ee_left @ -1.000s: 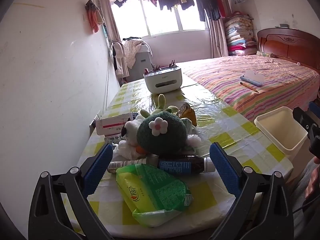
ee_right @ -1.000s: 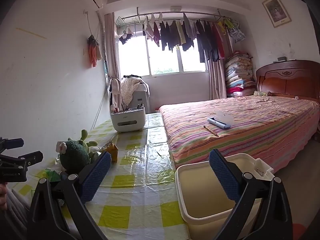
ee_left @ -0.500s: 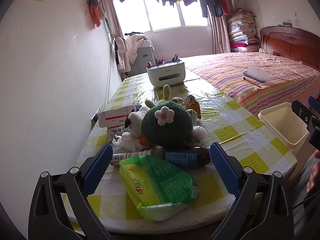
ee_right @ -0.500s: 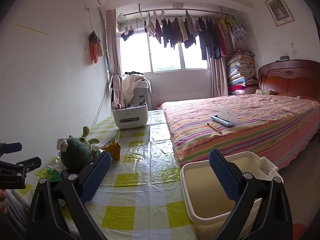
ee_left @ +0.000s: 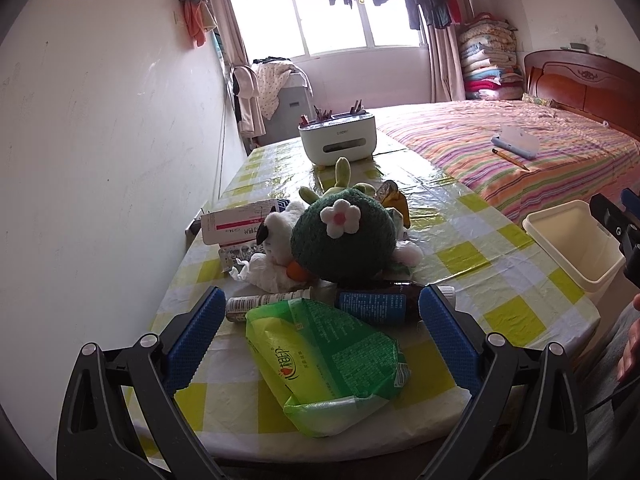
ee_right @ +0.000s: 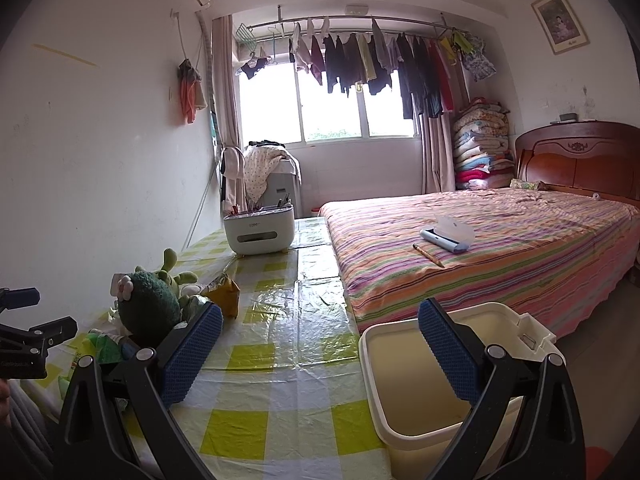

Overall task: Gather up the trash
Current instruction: 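Move both tools toward the table, left toward the green wipes pack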

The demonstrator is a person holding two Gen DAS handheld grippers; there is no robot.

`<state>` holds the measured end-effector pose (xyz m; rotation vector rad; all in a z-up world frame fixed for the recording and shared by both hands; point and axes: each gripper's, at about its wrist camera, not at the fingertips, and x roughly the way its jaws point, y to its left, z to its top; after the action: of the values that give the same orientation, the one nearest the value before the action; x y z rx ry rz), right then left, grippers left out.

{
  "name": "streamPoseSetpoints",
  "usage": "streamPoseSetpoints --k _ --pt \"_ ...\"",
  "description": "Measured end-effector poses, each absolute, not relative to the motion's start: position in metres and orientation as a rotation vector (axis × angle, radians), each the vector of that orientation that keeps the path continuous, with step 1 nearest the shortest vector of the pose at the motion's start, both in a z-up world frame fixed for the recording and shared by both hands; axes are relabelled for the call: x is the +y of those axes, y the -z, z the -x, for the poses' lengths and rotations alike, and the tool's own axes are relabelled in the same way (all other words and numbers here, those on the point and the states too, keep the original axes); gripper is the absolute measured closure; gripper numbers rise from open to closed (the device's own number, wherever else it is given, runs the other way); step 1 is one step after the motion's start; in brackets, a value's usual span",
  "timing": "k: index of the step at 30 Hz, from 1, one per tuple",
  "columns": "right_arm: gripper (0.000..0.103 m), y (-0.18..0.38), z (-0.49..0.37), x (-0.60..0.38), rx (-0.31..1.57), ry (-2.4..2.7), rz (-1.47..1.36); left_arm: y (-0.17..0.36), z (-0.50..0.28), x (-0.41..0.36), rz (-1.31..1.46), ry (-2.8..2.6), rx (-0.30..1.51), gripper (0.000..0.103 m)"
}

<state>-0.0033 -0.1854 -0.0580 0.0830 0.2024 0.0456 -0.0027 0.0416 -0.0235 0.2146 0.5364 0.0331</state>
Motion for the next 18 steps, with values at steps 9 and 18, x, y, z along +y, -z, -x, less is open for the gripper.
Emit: streamPoseSetpoints --k 9,18 --pt "0.007 0.0622 0.0035 -0.1866 0.211 -0.045 -0.076 0.0243 0.0013 0.0435 -0.206 -0.030 0.542 0.007" --pt "0.007 0.0619 0.0033 -0.1865 0.216 -0.044 -0.071 0.0263 0.0002 0.0437 -0.203 -0.033 0.549 0.007"
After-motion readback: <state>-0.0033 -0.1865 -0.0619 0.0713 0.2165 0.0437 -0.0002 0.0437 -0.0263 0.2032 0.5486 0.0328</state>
